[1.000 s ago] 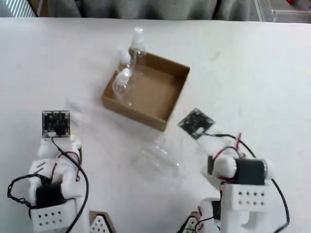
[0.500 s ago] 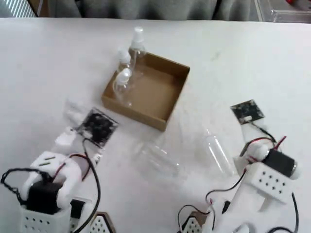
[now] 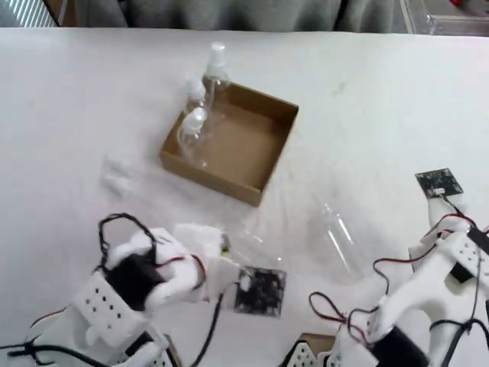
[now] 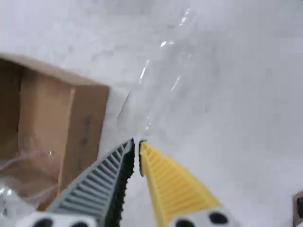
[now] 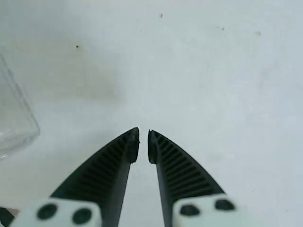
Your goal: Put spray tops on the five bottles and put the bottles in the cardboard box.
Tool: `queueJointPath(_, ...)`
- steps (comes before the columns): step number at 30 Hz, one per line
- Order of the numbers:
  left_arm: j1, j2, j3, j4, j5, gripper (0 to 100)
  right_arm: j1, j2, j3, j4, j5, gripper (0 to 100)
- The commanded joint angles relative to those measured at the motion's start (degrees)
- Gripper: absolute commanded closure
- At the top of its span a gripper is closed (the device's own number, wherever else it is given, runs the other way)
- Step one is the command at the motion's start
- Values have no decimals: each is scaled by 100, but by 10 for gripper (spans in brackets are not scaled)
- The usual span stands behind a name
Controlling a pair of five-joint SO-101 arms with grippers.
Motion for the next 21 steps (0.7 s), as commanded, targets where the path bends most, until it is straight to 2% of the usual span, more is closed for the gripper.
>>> queueJointPath(1,822,462,-334,-378,-290,948,154,567,-738,-110,53,982)
queueJointPath(7,919,1279,-369,-1354,-281,676,268,1701,-1618,-75,26,982)
queueJointPath(9,910,1560,-492,-1468,-273,634,312,1982,-1864,-75,18,982)
queueJointPath(12,857,1780,-730,-1433,-246,663,312,2246,-2110,84,-18,982)
queueJointPath(15,611,1604,-976,-1187,44,710,92,2167,-2409,822,-220,982)
queueJointPath(21,-242,936,-1116,-844,457,806,-602,1358,-2585,2220,-299,982)
